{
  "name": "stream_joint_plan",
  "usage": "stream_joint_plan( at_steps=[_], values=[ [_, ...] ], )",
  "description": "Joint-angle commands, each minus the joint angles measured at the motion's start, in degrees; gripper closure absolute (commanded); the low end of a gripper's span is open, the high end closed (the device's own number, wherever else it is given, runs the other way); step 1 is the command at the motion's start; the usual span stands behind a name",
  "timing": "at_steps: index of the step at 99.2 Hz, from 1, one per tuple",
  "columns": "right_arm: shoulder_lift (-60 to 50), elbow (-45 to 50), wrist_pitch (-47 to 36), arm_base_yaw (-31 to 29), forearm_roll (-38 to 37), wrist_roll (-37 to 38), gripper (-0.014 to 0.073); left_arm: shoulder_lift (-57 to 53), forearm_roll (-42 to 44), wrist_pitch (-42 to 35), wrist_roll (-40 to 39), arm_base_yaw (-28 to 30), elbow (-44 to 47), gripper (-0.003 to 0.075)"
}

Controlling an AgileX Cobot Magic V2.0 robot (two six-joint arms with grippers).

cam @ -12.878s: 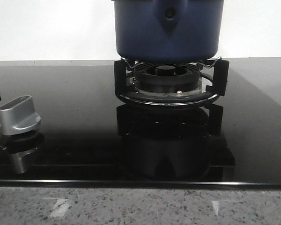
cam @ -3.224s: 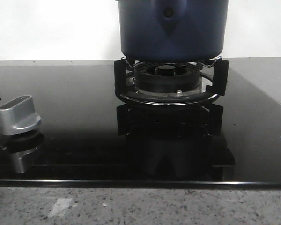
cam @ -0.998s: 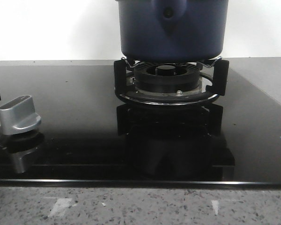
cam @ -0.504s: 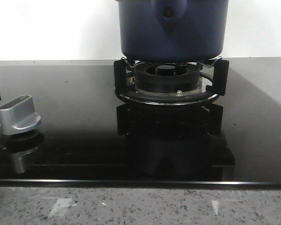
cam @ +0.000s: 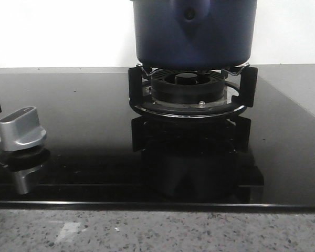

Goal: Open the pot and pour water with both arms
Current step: 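Tilt the bowl with the right gripper to pour water into the pot, then set the bowl back on the counter and open the right gripper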

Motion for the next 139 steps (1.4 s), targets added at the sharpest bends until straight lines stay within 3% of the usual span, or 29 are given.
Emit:
stream_joint_plan(
  at_steps=[1, 9, 21, 32, 39, 68, 91, 101, 111, 125, 139],
  values=[
    [-6.0, -1.6, -1.3, -5.8, 4.0, 0.0, 0.0644, -1.3, -4.7, 2.4, -0.3, -0.5, -1.9, 0.0468],
    [-8.4, -1.5, -0.9, -14.6, 14.1, -3.8, 0.0669, -1.3, -4.7, 2.5, -0.3, -0.5, -1.9, 0.0468],
    [-9.4, -1.5, 1.0, -30.0, 30.4, -15.3, 0.0668, -1.3, -4.7, 2.8, -0.3, -0.5, -1.9, 0.0468],
    [-9.9, 2.3, -0.1, -42.7, 45.1, -16.3, 0.0668, -1.2, -4.8, 2.6, -0.3, -0.5, -1.9, 0.0468],
    [-10.4, 7.8, -1.9, -47.3, 53.6, -16.3, 0.0668, -0.9, -4.8, 3.2, -0.3, -0.6, -1.9, 0.0468],
    [-12.2, 32.7, -6.1, -48.3, 55.7, -16.3, 0.0668, -0.7, -4.7, 3.8, -0.3, -1.4, -1.9, 0.0468],
    [-13.6, 37.6, -7.1, -48.3, 55.5, -16.3, 0.0654, -0.2, -5.7, 4.1, -0.3, -1.5, -1.9, 0.0468],
    [-14.5, 37.7, -6.6, -48.2, 56.3, -16.3, 0.0568, 1.7, -10.0, 4.1, 1.5, -3.3, -1.9, 0.0468],
    [-15.9, 37.7, -6.6, -48.2, 56.7, -16.3, 0.0413, 4.6, -11.3, 4.4, 9.3, -5.8, -3.0, 0.0468],
    [-18.4, 37.7, -7.3, -48.2, 56.7, -16.3, 0.0221, 9.7, -11.3, 4.4, 11.9, -9.4, -6.8, 0.0468],
    [-24.5, 37.7, -9.4, -47.5, 56.6, -16.3, 0.0191, 14.4, -11.3, 4.4, 11.9, -11.7, -12.0, 0.0468]
  ],
)
